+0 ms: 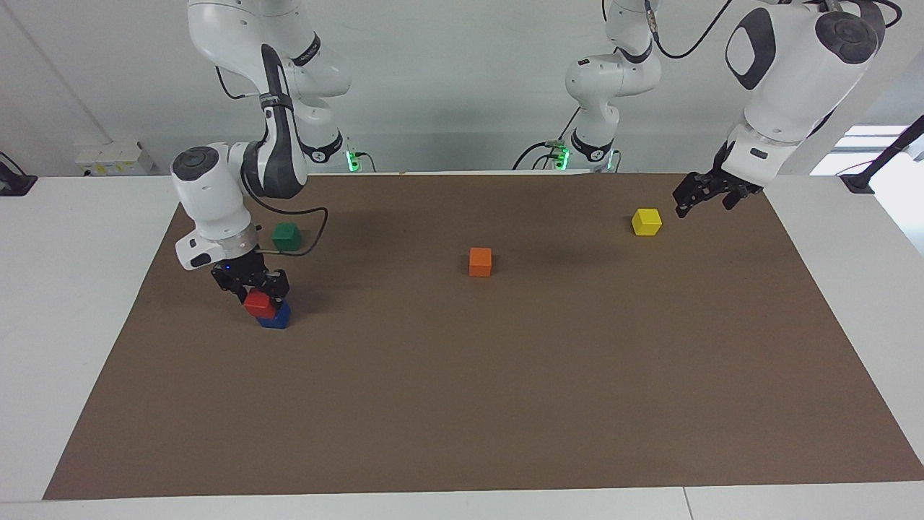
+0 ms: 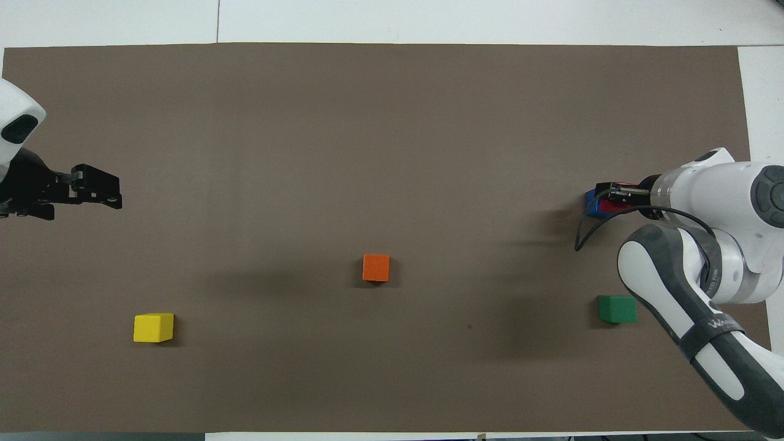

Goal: Transfer red block to right arm and stack on blue block

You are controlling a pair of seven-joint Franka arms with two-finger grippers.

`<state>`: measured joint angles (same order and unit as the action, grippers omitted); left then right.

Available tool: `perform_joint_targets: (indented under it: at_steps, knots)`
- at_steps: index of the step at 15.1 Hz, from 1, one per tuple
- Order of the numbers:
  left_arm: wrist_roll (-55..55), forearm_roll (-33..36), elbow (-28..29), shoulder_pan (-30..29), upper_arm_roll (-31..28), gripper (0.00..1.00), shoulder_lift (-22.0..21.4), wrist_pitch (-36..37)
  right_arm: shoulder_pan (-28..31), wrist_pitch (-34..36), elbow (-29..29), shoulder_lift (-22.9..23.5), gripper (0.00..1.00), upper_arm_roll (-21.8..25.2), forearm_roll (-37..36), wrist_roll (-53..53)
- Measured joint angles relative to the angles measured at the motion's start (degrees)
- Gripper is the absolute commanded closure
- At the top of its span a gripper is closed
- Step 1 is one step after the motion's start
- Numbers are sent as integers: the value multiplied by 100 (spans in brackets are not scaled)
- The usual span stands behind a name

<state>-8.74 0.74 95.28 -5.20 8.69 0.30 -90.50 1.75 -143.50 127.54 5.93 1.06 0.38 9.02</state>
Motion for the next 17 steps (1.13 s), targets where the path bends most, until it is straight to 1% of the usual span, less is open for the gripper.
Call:
perform_joint_targets:
  at_steps: [3, 5, 7, 12, 14, 17]
  knots:
    - [-1, 0, -1, -2, -31, 0, 0, 0, 0, 19, -9, 1, 0, 0, 0, -3]
    - [-1, 0, -1, -2, -39, 0, -1, 0, 0, 303, -140, 1, 0, -1, 0, -3]
    - [-1, 0, -1, -2, -39, 0, -1, 0, -1, 909, -495, -1, 0, -4, 0, -3]
    - [-1, 0, -1, -2, -39, 0, -1, 0, -14, 2833, -1796, -80, 0, -51, 0, -3]
    - [-1, 0, -1, -2, -39, 0, -1, 0, -24, 3362, -2113, -223, 0, -69, 0, -3]
    - [-1, 0, -1, -2, -39, 0, -1, 0, -61, 4062, -2362, -566, 0, -76, 149, -164]
